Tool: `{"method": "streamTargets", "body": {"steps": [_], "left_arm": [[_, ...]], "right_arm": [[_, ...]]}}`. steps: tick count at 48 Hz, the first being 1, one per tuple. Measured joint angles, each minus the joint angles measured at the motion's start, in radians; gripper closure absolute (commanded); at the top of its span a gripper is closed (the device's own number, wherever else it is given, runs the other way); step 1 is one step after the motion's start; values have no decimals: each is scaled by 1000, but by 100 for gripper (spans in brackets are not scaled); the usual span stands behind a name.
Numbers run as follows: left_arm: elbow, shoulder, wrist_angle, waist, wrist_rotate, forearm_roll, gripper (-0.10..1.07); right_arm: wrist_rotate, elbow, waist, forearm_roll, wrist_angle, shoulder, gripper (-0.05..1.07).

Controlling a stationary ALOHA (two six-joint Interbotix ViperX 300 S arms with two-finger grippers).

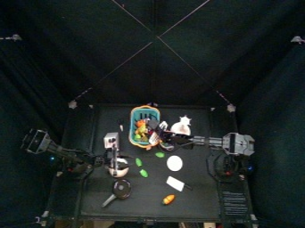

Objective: Grab carrot

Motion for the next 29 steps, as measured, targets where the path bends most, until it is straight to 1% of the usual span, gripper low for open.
{"method": "streamTargets", "body": {"steps": [6, 14, 17, 22, 26, 29], "left_arm": [[-2, 0, 0, 0, -2, 0, 17], [2, 0, 0, -2, -2, -2, 17], [3, 0, 0, 0, -2, -2, 17], [3, 0, 0, -2, -2, -3, 17], [3, 0, 0, -2, -2, -9, 17], [5, 0, 0, -2, -2, -12, 17]], "right_arm": [[0, 55, 60, -5, 2, -60, 8], [-2, 183, 199, -17, 2, -196, 8], [-2, 242, 273, -26, 2, -241, 8], [5, 333, 400, -29, 3, -284, 8], [11, 387, 503, -17, 6, -288, 8], [11, 410, 571, 0, 6, -287, 8]]}}
